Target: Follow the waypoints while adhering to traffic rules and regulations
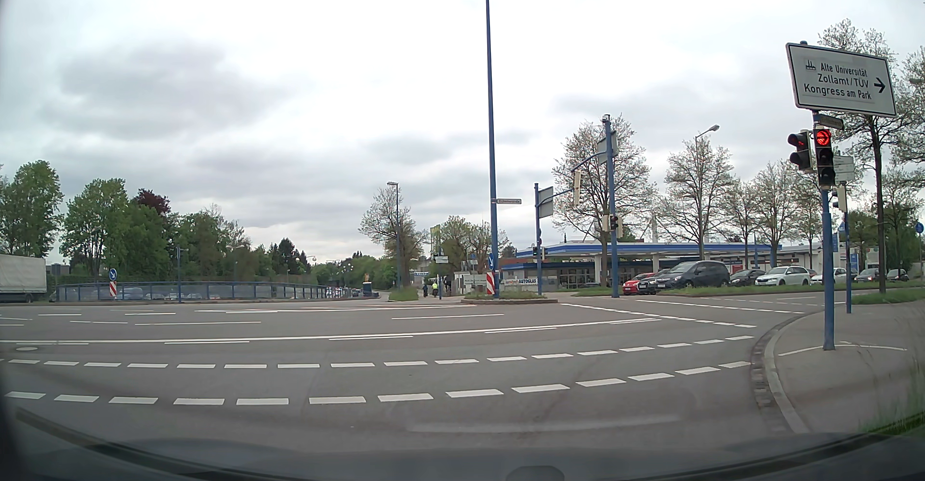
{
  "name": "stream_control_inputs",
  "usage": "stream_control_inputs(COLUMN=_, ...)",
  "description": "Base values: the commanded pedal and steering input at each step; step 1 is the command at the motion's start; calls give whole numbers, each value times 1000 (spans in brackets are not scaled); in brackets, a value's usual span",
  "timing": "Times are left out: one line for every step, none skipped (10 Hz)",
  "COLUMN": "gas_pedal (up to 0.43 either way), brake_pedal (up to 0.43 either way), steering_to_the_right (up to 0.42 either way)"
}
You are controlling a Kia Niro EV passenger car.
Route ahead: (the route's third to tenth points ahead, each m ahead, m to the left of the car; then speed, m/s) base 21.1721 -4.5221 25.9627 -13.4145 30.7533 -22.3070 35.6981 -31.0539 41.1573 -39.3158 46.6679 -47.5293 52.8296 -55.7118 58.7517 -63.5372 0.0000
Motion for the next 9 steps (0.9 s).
stream_control_inputs(gas_pedal=0, brake_pedal=244, steering_to_the_right=33)
stream_control_inputs(gas_pedal=0, brake_pedal=244, steering_to_the_right=33)
stream_control_inputs(gas_pedal=0, brake_pedal=244, steering_to_the_right=33)
stream_control_inputs(gas_pedal=0, brake_pedal=244, steering_to_the_right=33)
stream_control_inputs(gas_pedal=0, brake_pedal=244, steering_to_the_right=33)
stream_control_inputs(gas_pedal=0, brake_pedal=244, steering_to_the_right=33)
stream_control_inputs(gas_pedal=0, brake_pedal=244, steering_to_the_right=33)
stream_control_inputs(gas_pedal=0, brake_pedal=244, steering_to_the_right=33)
stream_control_inputs(gas_pedal=0, brake_pedal=244, steering_to_the_right=33)
